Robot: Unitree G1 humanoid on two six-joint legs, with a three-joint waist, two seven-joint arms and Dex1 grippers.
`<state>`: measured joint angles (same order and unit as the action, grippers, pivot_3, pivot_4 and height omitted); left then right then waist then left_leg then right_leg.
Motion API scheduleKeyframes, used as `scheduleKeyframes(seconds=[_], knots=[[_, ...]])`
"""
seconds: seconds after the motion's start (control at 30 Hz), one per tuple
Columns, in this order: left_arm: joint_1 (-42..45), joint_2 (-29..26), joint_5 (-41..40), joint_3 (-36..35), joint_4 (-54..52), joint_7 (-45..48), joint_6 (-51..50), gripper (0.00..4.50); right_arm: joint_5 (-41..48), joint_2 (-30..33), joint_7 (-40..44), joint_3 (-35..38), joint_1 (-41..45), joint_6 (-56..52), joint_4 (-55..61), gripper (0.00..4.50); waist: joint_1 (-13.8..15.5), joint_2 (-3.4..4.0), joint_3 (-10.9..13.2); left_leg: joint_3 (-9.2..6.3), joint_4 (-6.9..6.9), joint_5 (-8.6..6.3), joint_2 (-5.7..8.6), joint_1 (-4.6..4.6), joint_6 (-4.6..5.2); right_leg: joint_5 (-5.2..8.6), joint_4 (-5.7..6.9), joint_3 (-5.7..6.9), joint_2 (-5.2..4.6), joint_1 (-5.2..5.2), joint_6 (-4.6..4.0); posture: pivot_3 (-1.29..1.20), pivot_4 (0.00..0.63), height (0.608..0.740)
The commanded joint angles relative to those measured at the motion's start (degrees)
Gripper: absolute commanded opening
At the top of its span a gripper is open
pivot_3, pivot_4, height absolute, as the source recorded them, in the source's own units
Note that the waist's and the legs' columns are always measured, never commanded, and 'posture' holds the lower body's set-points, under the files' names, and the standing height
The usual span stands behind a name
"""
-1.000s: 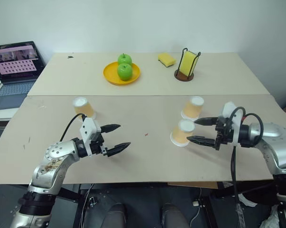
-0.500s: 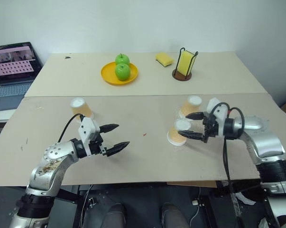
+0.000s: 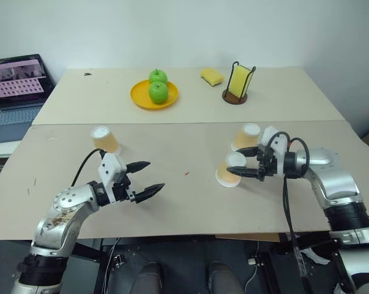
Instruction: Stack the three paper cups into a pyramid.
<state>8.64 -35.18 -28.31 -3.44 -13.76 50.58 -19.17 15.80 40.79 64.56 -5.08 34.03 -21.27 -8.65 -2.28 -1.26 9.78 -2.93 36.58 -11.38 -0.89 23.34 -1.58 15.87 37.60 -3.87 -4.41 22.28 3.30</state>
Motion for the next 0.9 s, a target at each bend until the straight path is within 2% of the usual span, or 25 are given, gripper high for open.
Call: scheduleKeyframes(seconds=[0.03, 0.2, 0.33, 0.6, 0.73, 0.9], knots=[[0.1, -0.4, 0.1, -0.8, -2.0, -0.1, 0.4, 4.5, -0.5, -0.6, -0.4, 0.5, 2.3, 1.5, 0.4, 2.75, -0.1, 0.0, 0.0, 0.0, 0.0, 0.0, 0.0, 0.0, 0.0, 0.0, 0.0, 0.0, 0.0, 0.0, 0.0, 0.0, 0.15, 0.732], [-1.0, -0.5, 0.3, -0.8, -2.8, -0.6, -0.1, 4.5, 0.8, -2.4, 0.3, 0.8, 5.0, 0.5, 1.4, 2.75, -0.2, 0.0, 0.0, 0.0, 0.0, 0.0, 0.0, 0.01, 0.0, 0.0, 0.0, 0.0, 0.0, 0.0, 0.0, 0.0, 0.15, 0.732], [-2.9, -0.8, 0.2, -1.4, -4.3, -1.2, -0.3, 4.5, 3.8, -8.1, 0.7, 0.8, 13.1, -2.0, -0.3, 2.75, -0.8, 0.03, 0.0, 0.02, 0.0, 0.0, -0.03, -0.04, 0.0, 0.0, 0.06, -0.03, 0.02, 0.04, -0.01, 0.0, 0.15, 0.732], [-6.2, -0.8, -0.5, -3.4, -8.5, -4.4, -1.6, 4.5, -4.8, -23.3, 0.0, -6.0, 30.1, 8.1, -28.4, 2.75, -0.9, 0.01, 0.0, -0.03, -0.04, 0.0, -0.03, -0.03, 0.0, -0.01, 0.07, 0.02, 0.02, 0.05, -0.02, 0.0, 0.15, 0.732], [-9.1, -1.6, -0.1, -7.2, -10.4, -6.7, -1.6, 4.5, -8.8, -28.8, 1.1, -8.5, 34.2, 13.2, -41.0, 2.75, -0.7, 0.02, 0.0, -0.02, -0.06, 0.0, -0.02, 0.01, -0.01, -0.02, 0.09, 0.01, 0.0, 0.15, -0.04, 0.0, 0.15, 0.732], [-14.6, -1.6, -0.2, -12.7, -13.5, -9.2, -1.6, 4.5, -12.5, -32.5, -0.6, -8.8, 37.3, 18.0, -51.3, 2.75, -0.9, 0.03, 0.1, -0.02, -0.15, 0.02, -0.03, 0.05, -0.05, -0.03, 0.19, -0.01, -0.01, 0.32, -0.05, 0.0, 0.15, 0.732]])
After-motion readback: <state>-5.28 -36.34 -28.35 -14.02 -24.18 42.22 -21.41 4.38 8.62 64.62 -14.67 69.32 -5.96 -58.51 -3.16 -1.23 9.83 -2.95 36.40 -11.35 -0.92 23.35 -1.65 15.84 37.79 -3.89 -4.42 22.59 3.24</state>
